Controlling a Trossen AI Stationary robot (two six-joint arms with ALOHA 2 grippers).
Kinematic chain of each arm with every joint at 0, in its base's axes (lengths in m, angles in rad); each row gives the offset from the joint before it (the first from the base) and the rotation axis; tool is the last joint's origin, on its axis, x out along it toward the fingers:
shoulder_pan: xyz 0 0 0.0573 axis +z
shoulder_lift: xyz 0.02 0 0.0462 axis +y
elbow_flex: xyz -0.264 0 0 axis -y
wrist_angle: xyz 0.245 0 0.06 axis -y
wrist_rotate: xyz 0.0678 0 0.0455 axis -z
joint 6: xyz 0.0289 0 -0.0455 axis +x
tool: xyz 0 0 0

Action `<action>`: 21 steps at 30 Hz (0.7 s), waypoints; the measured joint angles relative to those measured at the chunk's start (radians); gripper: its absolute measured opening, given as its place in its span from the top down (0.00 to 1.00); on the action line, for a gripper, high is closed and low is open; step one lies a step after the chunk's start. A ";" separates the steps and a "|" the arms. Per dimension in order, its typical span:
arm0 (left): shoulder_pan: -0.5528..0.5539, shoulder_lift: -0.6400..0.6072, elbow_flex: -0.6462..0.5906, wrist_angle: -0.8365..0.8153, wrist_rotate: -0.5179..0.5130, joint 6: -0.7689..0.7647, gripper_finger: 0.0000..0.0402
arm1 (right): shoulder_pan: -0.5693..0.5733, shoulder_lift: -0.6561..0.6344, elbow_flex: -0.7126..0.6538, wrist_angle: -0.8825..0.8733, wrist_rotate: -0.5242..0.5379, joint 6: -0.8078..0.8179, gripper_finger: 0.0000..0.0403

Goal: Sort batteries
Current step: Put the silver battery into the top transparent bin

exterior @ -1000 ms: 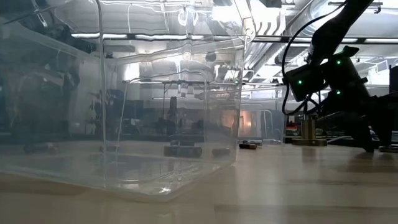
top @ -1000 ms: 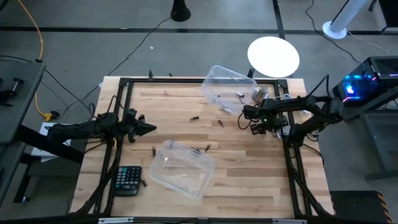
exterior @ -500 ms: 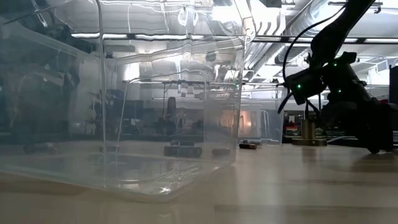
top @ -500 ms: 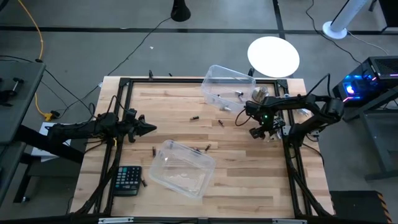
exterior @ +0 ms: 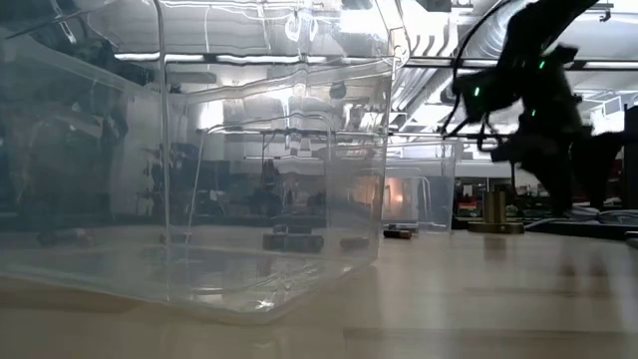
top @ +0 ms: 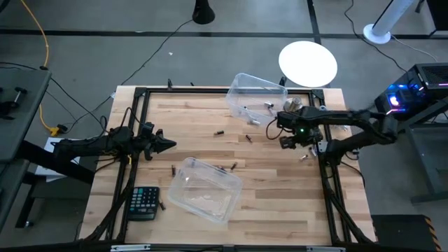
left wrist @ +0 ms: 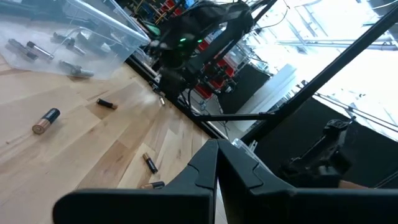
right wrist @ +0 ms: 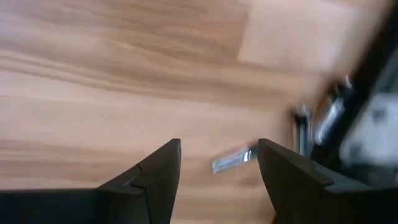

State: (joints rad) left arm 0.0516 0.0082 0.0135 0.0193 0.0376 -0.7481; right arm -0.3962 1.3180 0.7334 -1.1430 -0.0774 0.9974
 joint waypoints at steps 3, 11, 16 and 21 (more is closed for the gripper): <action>0.000 0.000 0.000 0.000 0.000 0.000 1.00 | 0.068 -0.084 0.010 -0.018 0.006 0.218 0.48; 0.000 0.000 0.000 0.000 0.000 0.000 1.00 | 0.384 -0.151 -0.047 -0.016 0.095 0.846 0.48; 0.000 0.000 0.000 0.000 0.000 0.000 1.00 | 0.485 -0.110 -0.081 -0.002 0.213 1.190 0.49; 0.000 0.000 0.000 0.000 0.000 0.000 1.00 | 0.503 -0.045 -0.120 0.030 0.165 1.272 0.53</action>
State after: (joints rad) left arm 0.0513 0.0082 0.0134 0.0189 0.0378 -0.7481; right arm 0.1066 1.2729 0.6132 -1.1132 0.0874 2.2696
